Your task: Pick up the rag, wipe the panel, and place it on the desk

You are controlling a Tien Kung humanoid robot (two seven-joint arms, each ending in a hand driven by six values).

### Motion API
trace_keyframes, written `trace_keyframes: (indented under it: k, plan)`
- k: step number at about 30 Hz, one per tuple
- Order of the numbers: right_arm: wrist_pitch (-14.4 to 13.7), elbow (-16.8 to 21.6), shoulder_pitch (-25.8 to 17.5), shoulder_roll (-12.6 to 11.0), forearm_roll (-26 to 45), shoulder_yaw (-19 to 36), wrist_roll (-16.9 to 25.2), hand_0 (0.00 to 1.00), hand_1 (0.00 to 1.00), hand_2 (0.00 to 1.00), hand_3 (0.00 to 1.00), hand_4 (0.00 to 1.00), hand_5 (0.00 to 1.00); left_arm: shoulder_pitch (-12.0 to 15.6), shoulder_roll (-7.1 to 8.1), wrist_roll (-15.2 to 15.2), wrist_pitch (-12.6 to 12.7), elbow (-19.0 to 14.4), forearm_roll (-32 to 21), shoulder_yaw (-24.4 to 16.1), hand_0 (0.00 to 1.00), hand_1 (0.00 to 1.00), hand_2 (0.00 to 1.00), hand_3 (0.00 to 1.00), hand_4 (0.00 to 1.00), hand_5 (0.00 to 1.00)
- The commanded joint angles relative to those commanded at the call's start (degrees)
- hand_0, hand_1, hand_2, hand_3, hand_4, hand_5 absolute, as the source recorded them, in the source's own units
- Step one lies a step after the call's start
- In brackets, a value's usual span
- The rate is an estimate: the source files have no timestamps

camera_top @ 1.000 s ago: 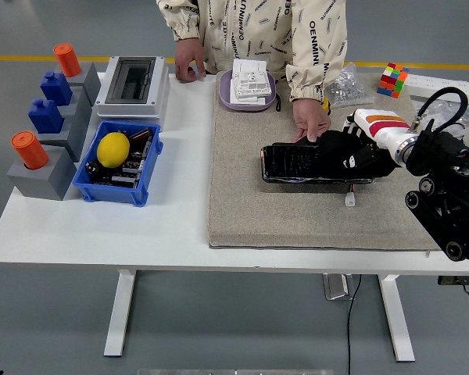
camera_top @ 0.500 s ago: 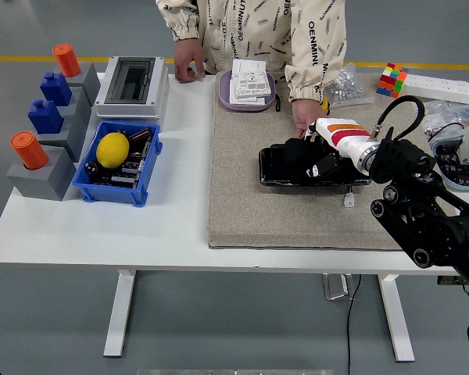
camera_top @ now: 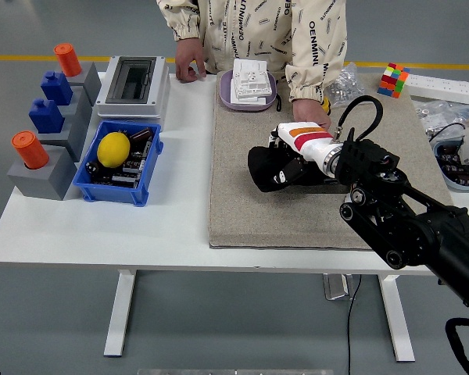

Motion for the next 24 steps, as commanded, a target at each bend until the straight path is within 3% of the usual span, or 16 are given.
trace_keyframes:
  k: [14, 24]
  plan:
    - [0.04, 0.09, 3.33, 0.84, 0.18, -1.80, 0.14, 0.314, 0.420, 0.462, 0.450, 0.975, 0.105, -0.63, 0.09, -0.01, 0.02, 0.00, -0.20, 0.15, 0.724, 0.716, 0.767, 0.626, 0.694, 0.583]
    - [0.06, -1.34, 2.23, 0.84, 0.19, -1.77, 0.21, 0.314, 0.420, 0.462, 0.449, 0.974, 0.105, -0.57, -0.10, 0.00, 0.07, 0.00, -0.29, -0.10, 0.725, 0.716, 0.767, 0.626, 0.693, 0.583]
